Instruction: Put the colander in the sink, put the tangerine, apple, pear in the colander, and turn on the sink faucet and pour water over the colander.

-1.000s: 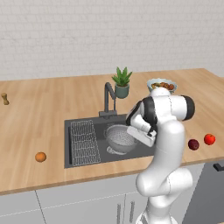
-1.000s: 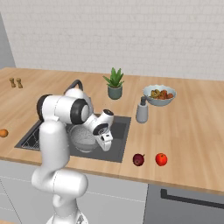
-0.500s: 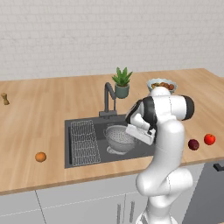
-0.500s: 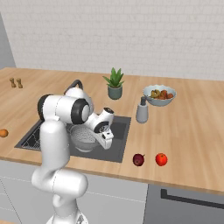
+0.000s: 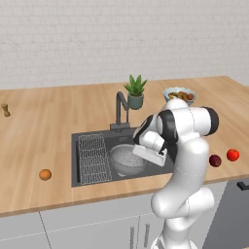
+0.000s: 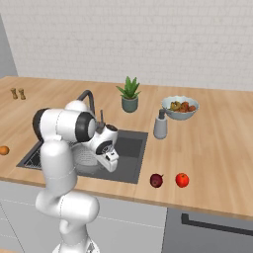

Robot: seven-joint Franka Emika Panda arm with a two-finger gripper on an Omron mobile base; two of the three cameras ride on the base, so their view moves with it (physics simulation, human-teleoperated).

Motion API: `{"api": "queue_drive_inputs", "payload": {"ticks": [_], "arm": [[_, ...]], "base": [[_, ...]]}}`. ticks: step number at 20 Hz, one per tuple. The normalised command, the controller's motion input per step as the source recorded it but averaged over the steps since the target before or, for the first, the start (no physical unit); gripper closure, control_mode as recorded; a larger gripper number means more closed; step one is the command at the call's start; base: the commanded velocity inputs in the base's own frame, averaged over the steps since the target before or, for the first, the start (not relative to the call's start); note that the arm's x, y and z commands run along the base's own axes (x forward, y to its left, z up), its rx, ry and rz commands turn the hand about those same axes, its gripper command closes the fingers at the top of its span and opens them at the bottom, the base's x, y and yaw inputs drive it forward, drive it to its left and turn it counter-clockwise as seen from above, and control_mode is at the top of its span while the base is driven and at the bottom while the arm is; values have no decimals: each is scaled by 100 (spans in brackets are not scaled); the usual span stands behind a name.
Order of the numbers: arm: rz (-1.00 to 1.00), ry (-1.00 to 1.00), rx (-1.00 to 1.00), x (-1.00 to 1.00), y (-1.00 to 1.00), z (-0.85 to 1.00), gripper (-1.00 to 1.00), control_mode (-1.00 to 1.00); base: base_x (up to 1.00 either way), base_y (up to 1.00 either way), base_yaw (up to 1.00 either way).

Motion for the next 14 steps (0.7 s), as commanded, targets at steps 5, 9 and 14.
{"api": "queue_drive_inputs", "payload": {"ticks": [5,9,14], "arm": [[5,0,0,0,32,-27,100,-100],[2,0,0,0,15,-25,100,-100],[3,0,0,-7,28,-14,-100,-100]], "base": [[0,0,0],[0,0,0],[0,0,0]]}}
